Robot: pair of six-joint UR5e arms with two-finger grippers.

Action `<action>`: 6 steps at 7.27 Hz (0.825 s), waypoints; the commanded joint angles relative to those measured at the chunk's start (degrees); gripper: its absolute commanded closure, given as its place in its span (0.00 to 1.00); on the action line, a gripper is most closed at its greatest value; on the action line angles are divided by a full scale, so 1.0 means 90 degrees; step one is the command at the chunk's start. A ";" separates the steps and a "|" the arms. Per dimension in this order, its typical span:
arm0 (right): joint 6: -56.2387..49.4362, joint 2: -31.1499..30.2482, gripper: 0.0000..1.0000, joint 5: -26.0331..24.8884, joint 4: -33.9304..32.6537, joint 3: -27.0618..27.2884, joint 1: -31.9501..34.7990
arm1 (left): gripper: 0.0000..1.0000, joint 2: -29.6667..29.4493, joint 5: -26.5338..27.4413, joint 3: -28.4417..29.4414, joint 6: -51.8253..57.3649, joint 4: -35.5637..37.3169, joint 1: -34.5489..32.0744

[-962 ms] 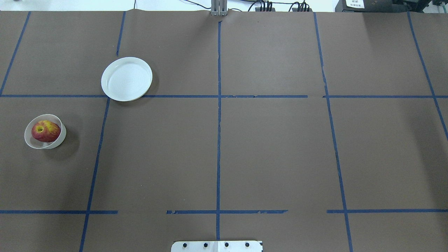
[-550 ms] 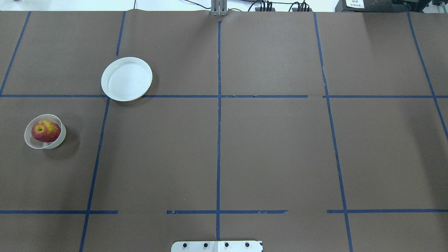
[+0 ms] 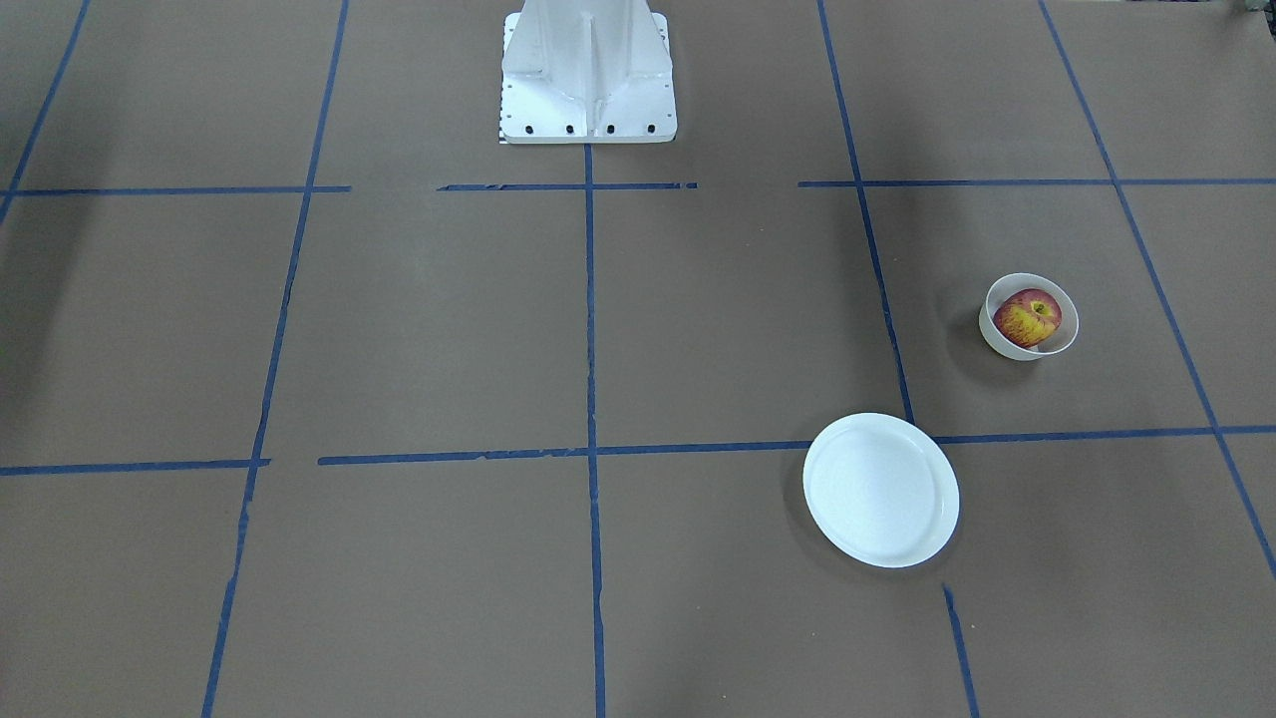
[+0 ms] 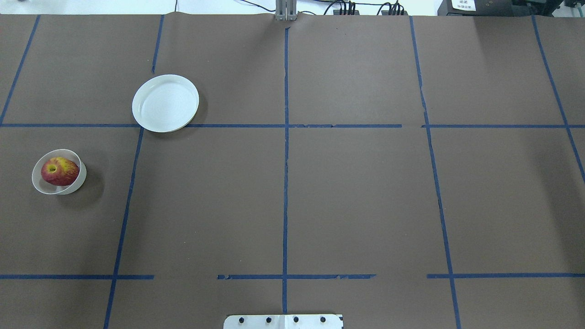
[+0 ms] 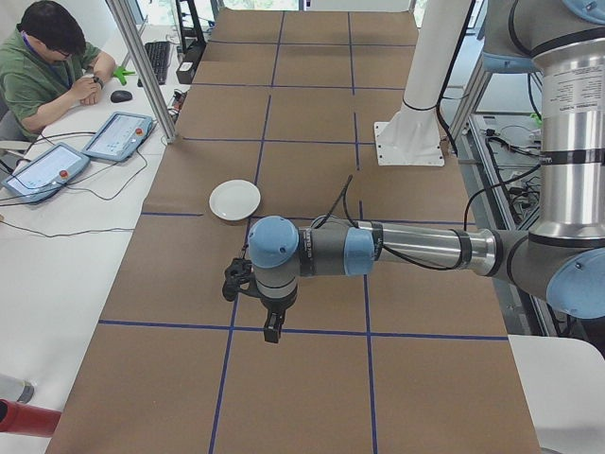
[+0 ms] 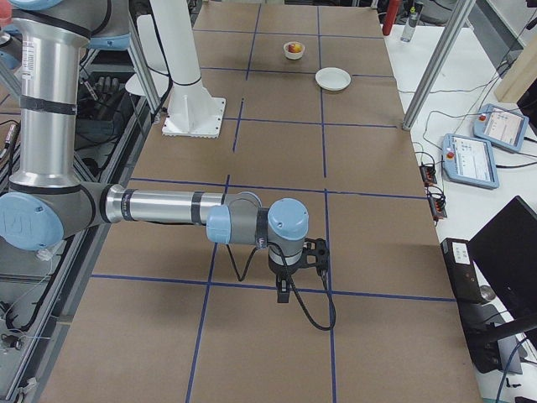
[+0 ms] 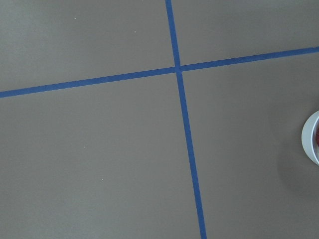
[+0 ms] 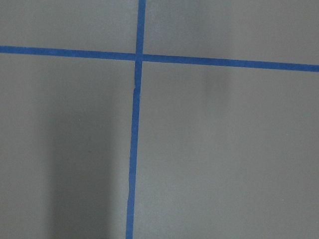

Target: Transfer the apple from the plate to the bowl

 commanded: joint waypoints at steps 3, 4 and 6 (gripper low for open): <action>0.0000 0.0000 0.00 0.0000 0.0000 0.0000 0.0000 | 0.00 -0.0092 0.0009 -0.0054 0.0003 -0.0040 0.0003; 0.0000 0.0000 0.00 0.0000 0.0000 0.0000 0.0000 | 0.00 -0.0092 0.0019 -0.0035 0.0003 -0.0040 0.0003; 0.0000 0.0000 0.00 0.0000 0.0000 0.0000 0.0000 | 0.00 -0.0092 0.0039 -0.0035 -0.0036 -0.0030 0.0003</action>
